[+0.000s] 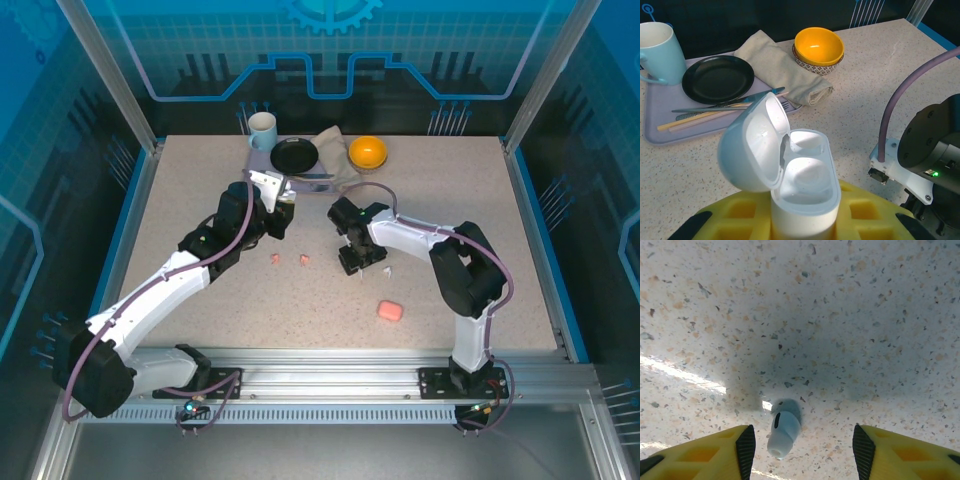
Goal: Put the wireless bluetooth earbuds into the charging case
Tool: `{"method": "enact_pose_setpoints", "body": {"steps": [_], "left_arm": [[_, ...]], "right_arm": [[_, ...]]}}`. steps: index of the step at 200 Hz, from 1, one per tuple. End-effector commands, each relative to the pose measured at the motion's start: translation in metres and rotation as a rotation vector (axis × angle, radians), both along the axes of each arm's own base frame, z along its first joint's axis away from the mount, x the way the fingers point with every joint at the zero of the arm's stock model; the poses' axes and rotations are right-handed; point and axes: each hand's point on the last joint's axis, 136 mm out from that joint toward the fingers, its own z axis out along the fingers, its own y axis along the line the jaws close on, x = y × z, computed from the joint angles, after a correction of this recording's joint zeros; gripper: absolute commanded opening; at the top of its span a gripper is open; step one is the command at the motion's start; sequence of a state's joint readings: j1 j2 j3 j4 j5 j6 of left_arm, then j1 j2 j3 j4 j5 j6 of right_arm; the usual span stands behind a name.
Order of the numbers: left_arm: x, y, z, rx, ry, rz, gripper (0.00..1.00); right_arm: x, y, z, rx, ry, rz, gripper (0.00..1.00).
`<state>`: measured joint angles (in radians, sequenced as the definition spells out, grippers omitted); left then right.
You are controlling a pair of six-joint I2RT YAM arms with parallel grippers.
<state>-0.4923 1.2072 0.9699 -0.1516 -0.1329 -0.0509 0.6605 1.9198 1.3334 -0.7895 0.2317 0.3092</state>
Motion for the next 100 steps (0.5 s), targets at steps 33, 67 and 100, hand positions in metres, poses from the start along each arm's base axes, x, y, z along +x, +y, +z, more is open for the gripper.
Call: {"method": "enact_pose_setpoints", "body": {"steps": [33,67,100], "left_arm": [[0.004,-0.001,0.023,-0.042,-0.049,-0.009,0.0],[0.005,-0.002,0.023,-0.045,-0.048,-0.009,0.0],[0.005,-0.003,0.023,-0.048,-0.046,-0.011,0.0]], "right_arm": [[0.0,-0.021,-0.008,-0.044,0.025,-0.008,0.56],[0.005,-0.04,-0.004,-0.051,0.019,-0.038,0.55],[0.013,-0.062,0.008,-0.004,0.001,-0.113,0.55]]}}
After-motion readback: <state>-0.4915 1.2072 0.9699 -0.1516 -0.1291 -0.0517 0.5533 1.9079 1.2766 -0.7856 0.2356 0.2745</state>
